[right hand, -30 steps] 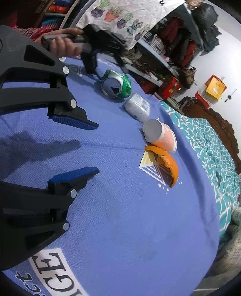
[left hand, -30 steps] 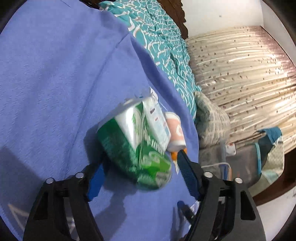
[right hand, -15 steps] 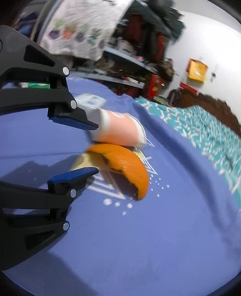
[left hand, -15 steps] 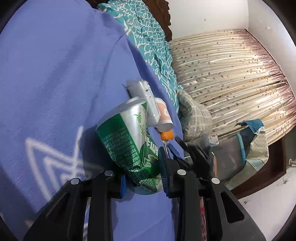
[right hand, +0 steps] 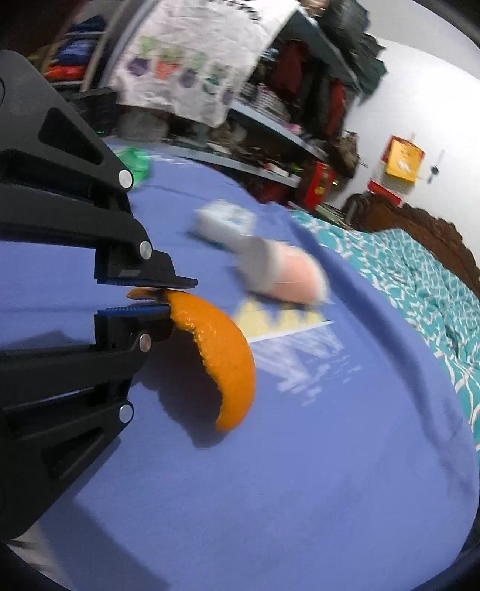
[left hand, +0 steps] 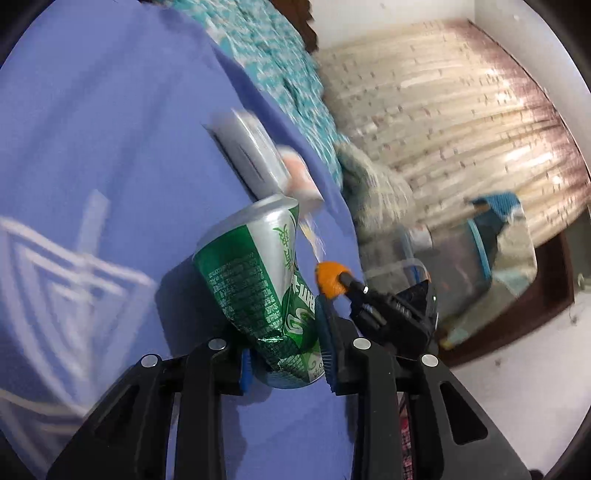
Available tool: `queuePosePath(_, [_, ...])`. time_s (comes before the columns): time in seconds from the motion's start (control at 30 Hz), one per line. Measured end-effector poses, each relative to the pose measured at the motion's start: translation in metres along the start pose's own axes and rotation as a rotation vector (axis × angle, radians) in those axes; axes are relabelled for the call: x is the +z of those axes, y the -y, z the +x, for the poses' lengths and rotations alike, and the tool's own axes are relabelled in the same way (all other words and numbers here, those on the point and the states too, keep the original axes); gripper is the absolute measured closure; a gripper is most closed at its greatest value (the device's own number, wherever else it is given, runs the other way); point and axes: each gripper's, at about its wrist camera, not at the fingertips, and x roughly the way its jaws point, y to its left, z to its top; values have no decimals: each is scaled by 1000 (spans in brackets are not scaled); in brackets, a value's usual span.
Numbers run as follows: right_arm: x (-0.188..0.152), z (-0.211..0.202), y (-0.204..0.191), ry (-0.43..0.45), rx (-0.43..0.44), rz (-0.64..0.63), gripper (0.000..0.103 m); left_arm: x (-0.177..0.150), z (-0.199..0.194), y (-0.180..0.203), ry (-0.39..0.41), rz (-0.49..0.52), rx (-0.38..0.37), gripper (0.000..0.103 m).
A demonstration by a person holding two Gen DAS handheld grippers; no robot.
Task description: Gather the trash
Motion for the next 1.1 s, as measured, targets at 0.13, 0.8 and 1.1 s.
queuePosePath(0.13, [-42, -35, 4, 11, 17, -39, 92, -22, 33, 21, -97, 57, -36, 76])
queuePosePath(0.8, [-64, -62, 25, 38, 7, -2, 67, -37, 55, 24, -132, 59, -71, 70])
queuePosePath(1.1, [-63, -75, 24, 113, -44, -7, 53, -38, 56, 25, -131, 59, -70, 70])
